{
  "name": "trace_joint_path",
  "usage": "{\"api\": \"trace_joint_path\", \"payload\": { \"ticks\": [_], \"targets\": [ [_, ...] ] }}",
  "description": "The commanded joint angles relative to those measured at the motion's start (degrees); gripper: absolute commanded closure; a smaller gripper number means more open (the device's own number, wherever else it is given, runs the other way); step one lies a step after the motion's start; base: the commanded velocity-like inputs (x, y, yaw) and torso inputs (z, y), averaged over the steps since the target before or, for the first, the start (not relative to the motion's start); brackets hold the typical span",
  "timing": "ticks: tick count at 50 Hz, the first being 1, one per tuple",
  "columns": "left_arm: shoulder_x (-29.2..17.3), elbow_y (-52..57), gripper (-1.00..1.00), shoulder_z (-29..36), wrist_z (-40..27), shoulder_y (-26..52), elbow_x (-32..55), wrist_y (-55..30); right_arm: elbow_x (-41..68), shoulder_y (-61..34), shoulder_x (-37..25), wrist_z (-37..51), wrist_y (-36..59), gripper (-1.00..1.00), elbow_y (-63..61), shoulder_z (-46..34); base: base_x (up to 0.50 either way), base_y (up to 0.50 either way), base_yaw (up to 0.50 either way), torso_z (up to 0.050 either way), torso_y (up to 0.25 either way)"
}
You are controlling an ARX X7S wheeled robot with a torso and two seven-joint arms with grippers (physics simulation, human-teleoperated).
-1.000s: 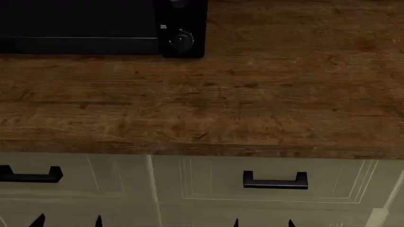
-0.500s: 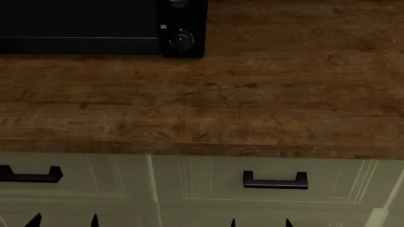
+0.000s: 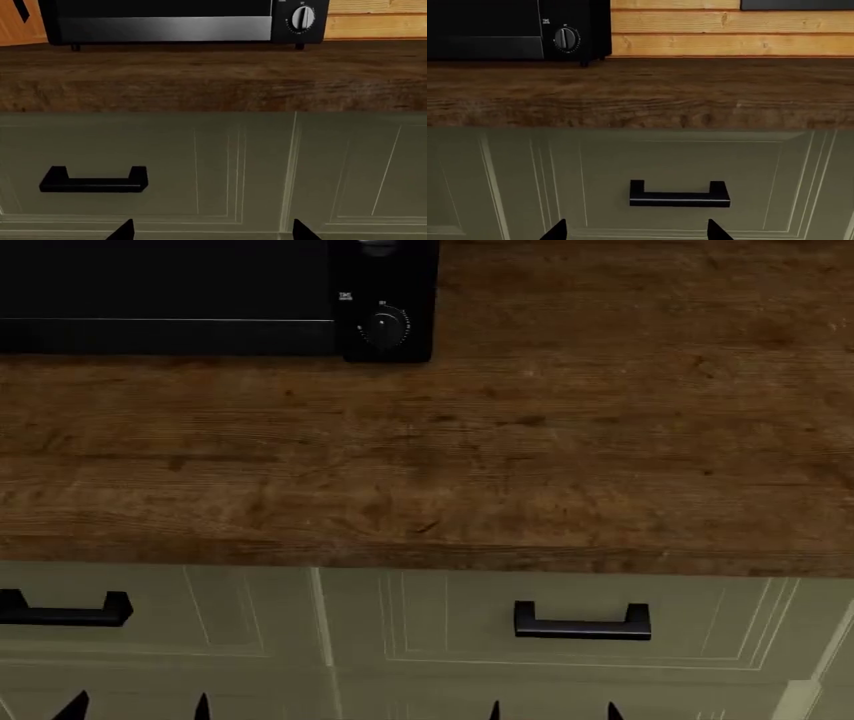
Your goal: Decrease the toaster oven temperature.
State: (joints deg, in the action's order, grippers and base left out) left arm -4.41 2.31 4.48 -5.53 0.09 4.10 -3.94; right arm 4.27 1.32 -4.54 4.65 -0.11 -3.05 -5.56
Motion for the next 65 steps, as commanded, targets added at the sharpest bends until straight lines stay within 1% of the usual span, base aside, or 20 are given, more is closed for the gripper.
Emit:
{"api": "trace_joint_path", "payload": {
  "ticks": [1, 4, 9, 17, 21, 22, 30, 34, 35, 37, 38, 39, 41, 43, 44, 45, 49, 51, 58, 65],
  "targets": [
    [0.22, 2.21, -1.0, 0.13, -0.45, -0.08, -0.39, -2.0, 0.26, 0.17, 0.02, -0.14, -0.23, -1.0, -0.34, 0.38, 0.0, 0.0, 0.0, 0.0, 0.0],
    [-0.07, 3.26, -1.0, 0.5, -0.8, -0.36, -0.4, -2.46, 0.63, 0.46, -0.26, 0.08, 0.62, -1.0, -1.99, 0.16, 0.0, 0.0, 0.0, 0.0, 0.0],
    [-1.15, 10.44, -1.0, 1.37, -2.13, -1.16, -1.99, -4.98, 1.12, 1.68, -1.18, 0.5, 3.52, -1.0, -9.53, -0.33, 0.0, 0.0, 0.0, 0.0, 0.0],
    [-2.02, 23.2, -1.0, 1.64, -3.55, -0.87, -2.04, -14.33, 0.66, 2.7, -2.87, 1.52, 9.25, -1.0, -21.34, -1.4, 0.0, 0.0, 0.0, 0.0, 0.0],
    [-2.44, 28.06, -1.0, 0.84, -3.86, 0.33, -0.48, -21.52, 0.73, 1.96, -3.56, 2.04, 13.15, -1.0, -24.67, -1.49, 0.0, 0.0, 0.0, 0.0, 0.0],
    [-2.78, 32.85, -1.0, -0.64, -2.53, 1.38, 2.87, -26.35, 1.93, 1.21, -3.78, 1.91, 15.23, -1.0, -26.5, -0.84, 0.0, 0.0, 0.0, 0.0, 0.0],
    [-8.44, 48.52, -1.0, -0.32, 1.5, 5.7, 7.6, -44.04, 7.84, -4.7, -6.7, 1.42, 31.08, -1.0, -36.83, 1.73, 0.0, 0.0, 0.0, 0.0, 0.0],
    [-8.23, 56.79, -1.0, -3.27, 2.6, 7.11, 13.38, -55.62, 12.73, -9.11, -7.5, 1.08, 39.47, -1.0, -41.27, 4.31, 0.0, 0.0, 0.0, 0.0, 0.0],
    [-8.52, 57.59, -1.0, -3.48, 1.68, 7.0, 14.69, -56.05, 13.37, -10.21, -7.57, 1.53, 41.46, -1.0, -42.16, 4.71, 0.0, 0.0, 0.0, 0.0, 0.0],
    [-14.91, 57.67, -1.0, -1.44, -6.13, 6.41, 24.08, -52.23, 15.41, -12.53, -7.64, 2.08, 45.87, -1.0, -44.04, 5.67, 0.0, 0.0, 0.0, 0.0, 0.0],
    [-20.53, 57.67, -1.0, 1.04, -12.98, 6.75, 31.54, -48.89, 16.15, -14.24, -7.85, 2.62, 48.58, -1.0, -45.2, 5.91, 0.0, 0.0, 0.0, 0.0, 0.0],
    [-24.42, 57.66, -1.0, 2.97, -18.28, 7.33, 36.93, -45.96, 16.82, -15.08, -7.83, 2.84, 50.0, -1.0, -45.69, 6.29, 0.0, 0.0, 0.0, 0.0, 0.0],
    [-36.34, 57.68, -1.0, 13.99, -29.92, 9.74, 46.08, -33.01, 18.63, -18.69, -7.87, 3.64, 54.72, -1.0, -46.81, 7.5, 0.0, 0.0, 0.0, 0.0, 0.0],
    [-44.45, 57.68, -1.0, 26.58, -37.06, 14.65, 47.89, -22.34, 21.63, -21.57, -7.79, 3.16, 58.92, -1.0, -48.17, 9.12, 0.0, 0.0, 0.0, 0.0, 0.0],
    [-47.95, 57.68, -1.0, 34.41, -39.91, 18.31, 47.26, -17.23, 20.46, -23.06, -9.36, 3.74, 59.99, -1.0, -48.75, 7.36, 0.0, 0.0, 0.0, 0.0, 0.0],
    [-50.04, 57.68, -1.0, 40.5, -42.04, 21.2, 47.16, -13.01, 19.71, -24.08, -9.98, 4.1, 59.99, -1.0, -48.86, 6.43, 0.0, 0.0, 0.0, 0.0, 0.0],
    [-54.39, 57.68, -1.0, 63.98, -49.0, 34.3, 44.28, -0.83, 21.69, -30.51, -9.56, 5.37, 66.5, -1.0, -49.46, 6.85, 0.0, 0.0, 0.0, 0.0, 0.0],
    [-55.14, 57.66, -1.0, 70.38, -51.21, 38.18, 43.82, 2.31, 23.53, -33.88, -8.67, 5.37, 69.86, -1.0, -49.46, 8.05, 0.0, 0.0, 0.0, 0.0, 0.0],
    [-56.03, 57.61, -1.0, 77.99, -53.22, 44.46, 44.22, 5.24, 25.94, -44.35, -6.59, 5.55, 74.69, -1.0, -45.25, 9.8, 0.0, 0.0, 0.0, 0.0, 0.0],
    [-56.13, 57.58, -1.0, 83.58, -54.39, 49.85, 44.75, 6.93, 27.89, -48.27, -4.95, 5.39, 76.48, -1.0, -43.93, 10.9, 0.0, 0.0, 0.0, 0.0, 0.0]
  ]
}}
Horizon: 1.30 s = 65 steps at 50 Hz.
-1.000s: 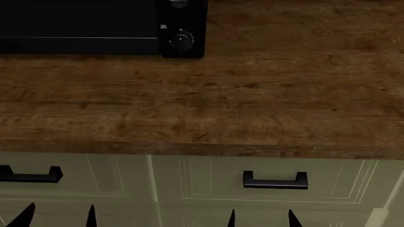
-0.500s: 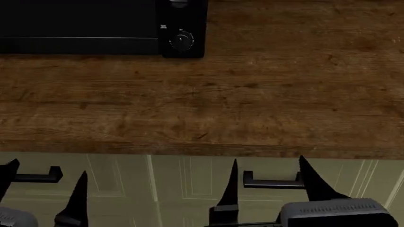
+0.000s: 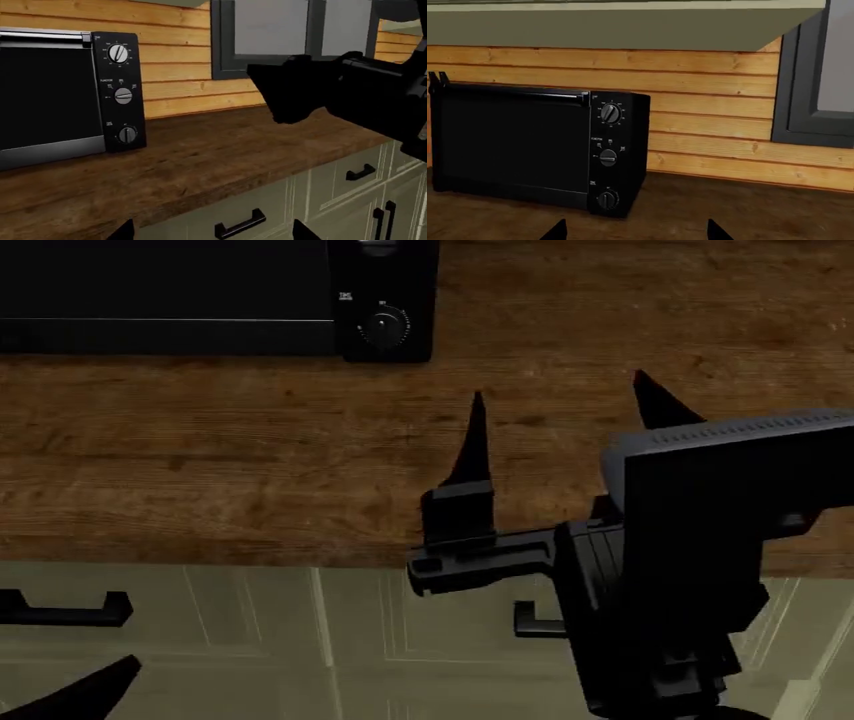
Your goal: Decrease the toaster oven temperature.
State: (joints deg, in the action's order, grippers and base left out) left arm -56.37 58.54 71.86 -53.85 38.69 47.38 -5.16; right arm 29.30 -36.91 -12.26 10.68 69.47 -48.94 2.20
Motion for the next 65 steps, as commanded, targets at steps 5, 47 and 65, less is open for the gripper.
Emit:
{"api": "trace_joint_path", "payload": {
  "ticks": [5, 47, 65],
  "targets": [
    [-4.31, 1.35, -1.0, 19.02, -6.49, 14.39, 2.2, 9.14, 4.02, -11.11, 3.56, -0.77, 7.17, -1.0, 1.72, 3.81, 0.01, 0.05, 0.0, 0.0, 0.0],
    [-2.75, 1.03, -1.0, 40.45, -13.03, 31.14, -1.19, 17.66, 13.92, -22.83, 6.9, 4.24, 15.37, -1.0, 0.02, 8.0, 0.16, 0.09, 0.0, 0.0, 0.0],
    [-2.34, 0.93, -1.0, 42.86, -14.03, 33.1, -1.58, 18.58, 18.57, -22.76, 7.16, 6.88, 16.1, -1.0, -0.46, 10.69, 0.25, 0.19, 0.0, 0.0, 0.0]
  ]
}}
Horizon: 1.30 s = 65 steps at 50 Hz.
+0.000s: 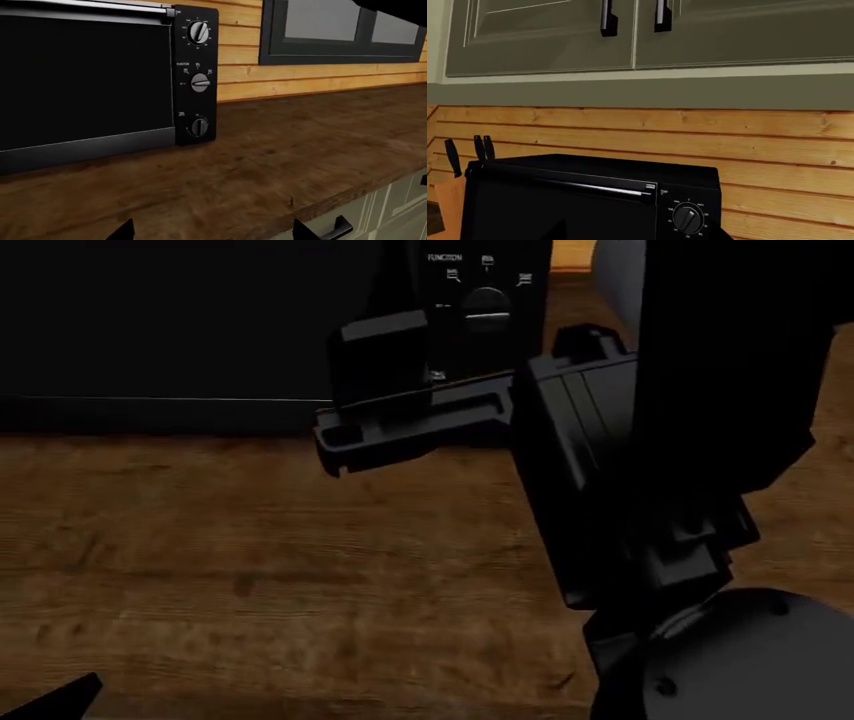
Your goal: Decrease the toaster oven temperature.
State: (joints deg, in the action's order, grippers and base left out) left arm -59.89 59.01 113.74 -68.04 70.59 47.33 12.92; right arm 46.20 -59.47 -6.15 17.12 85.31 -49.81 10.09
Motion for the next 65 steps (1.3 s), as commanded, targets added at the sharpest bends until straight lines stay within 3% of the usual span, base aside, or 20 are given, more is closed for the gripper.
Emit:
{"api": "trace_joint_path", "payload": {
  "ticks": [1, 27, 65],
  "targets": [
    [1.16, 0.47, -1.0, 1.1, 0.08, 1.36, -1.59, 0.48, 1.93, -0.14, 1.02, 0.53, 0.35, -1.0, 0.3, 2.86, 0.25, 0.06, 0.0, 0.0, 0.0],
    [3.24, 0.47, -1.0, 7.47, -2.64, 5.79, -2.9, 3.09, 11.84, -1.36, 0.46, 7.47, 3.2, -1.0, -0.72, 6.5, 0.23, 0.04, 0.0, 0.0, 0.0],
    [4.59, 0.26, -1.0, 11.82, -4.99, 8.73, -4.2, 5.02, 20.2, 0.97, -1.73, 11.09, -1.93, -1.0, -0.21, 7.2, 0.0, 0.0, 0.0, 0.0, 0.0]
  ]
}}
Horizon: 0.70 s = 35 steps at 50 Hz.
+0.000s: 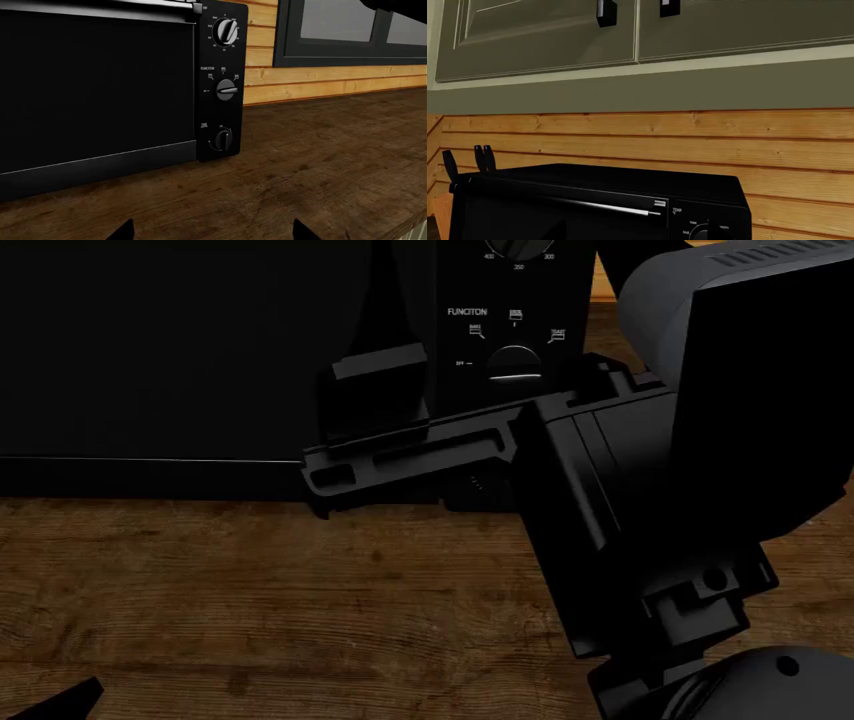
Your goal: Decrease the toaster oven temperature.
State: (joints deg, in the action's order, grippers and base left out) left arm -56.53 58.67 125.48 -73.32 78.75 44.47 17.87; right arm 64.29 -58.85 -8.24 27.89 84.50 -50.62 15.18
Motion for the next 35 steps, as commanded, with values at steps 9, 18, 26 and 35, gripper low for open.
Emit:
{"api": "trace_joint_path", "payload": {
  "ticks": [9, 18, 26, 35],
  "targets": [
    [1.5, 0.47, -1.0, 0.7, 0.09, 1.31, -1.08, 0.44, 2.78, 1.41, -0.46, 0.01, -2.91, -1.0, 0.73, 1.9, 0.0, 0.0, 0.0, 0.0, 0.0],
    [1.73, 0.46, -1.0, 1.27, -0.14, 1.95, -1.08, 0.66, 3.75, 2.04, -1.12, 0.24, -4.49, -1.0, 0.85, 1.51, 0.04, 0.0, 0.0, 0.0, 0.0],
    [1.75, 0.38, -1.0, 1.82, -0.1, 2.39, -1.05, 1.08, 5.41, 1.34, -1.57, 3.71, -3.09, -1.0, 1.24, 1.22, 0.12, 0.0, 0.0, 0.0, 0.0],
    [1.89, 0.35, -1.0, 2.45, -0.34, 2.6, -1.05, 1.38, 11.7, -0.19, -1.91, 14.15, 2.09, -1.0, 2.49, 3.27, 0.0, 0.0, 0.0, 0.0, 0.0]
  ]
}}
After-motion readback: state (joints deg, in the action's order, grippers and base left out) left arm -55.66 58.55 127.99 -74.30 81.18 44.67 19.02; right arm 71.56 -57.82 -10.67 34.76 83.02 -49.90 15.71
